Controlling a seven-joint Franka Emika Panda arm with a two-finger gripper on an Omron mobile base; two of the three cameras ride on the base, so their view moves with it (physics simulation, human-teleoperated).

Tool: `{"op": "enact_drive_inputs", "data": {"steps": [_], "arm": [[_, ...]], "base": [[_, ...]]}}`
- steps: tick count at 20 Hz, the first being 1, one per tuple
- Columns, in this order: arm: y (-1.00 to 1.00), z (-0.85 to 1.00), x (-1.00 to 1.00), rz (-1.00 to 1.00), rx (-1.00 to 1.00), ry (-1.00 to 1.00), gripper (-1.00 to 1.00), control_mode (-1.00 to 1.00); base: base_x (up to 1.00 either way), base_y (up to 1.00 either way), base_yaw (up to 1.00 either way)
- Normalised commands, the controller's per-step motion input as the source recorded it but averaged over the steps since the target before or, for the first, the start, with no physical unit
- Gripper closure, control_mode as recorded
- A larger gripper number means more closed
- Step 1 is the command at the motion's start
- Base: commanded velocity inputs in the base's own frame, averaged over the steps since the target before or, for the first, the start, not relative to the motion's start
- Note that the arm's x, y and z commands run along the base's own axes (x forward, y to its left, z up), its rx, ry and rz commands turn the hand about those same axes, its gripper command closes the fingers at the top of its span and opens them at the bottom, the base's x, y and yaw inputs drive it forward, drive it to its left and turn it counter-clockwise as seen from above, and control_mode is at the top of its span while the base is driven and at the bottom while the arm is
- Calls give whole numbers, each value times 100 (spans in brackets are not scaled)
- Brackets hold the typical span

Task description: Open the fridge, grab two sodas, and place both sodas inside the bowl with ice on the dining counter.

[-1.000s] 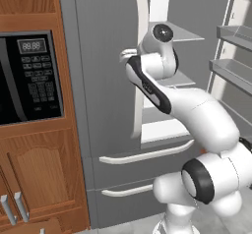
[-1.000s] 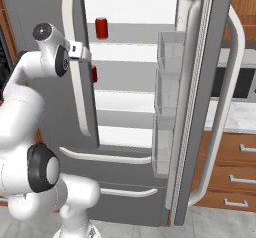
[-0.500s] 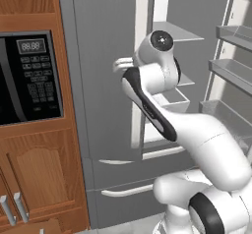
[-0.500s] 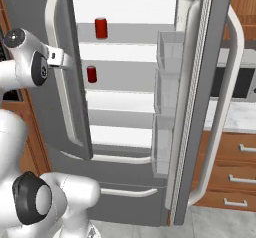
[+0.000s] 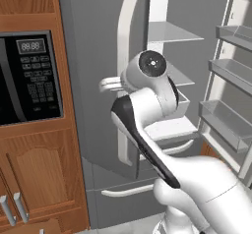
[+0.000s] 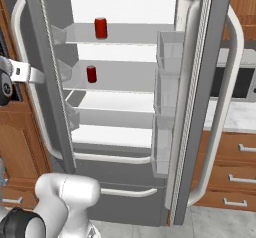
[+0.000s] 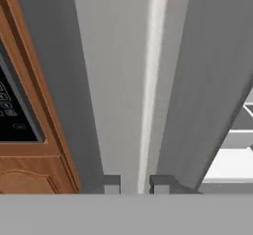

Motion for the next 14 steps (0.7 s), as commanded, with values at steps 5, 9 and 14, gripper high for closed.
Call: {"op": "enact_drive_inputs", "data": {"steps": [5, 9, 14], "arm": [[2, -3, -76, 0, 11, -1, -100, -100], [-68, 10, -80, 0, 25, 0, -100, -100], [-98, 3, -35, 0, 34, 0, -100, -100]], "base": [[0, 0, 0], [0, 0, 0], [0, 0, 0]]}}
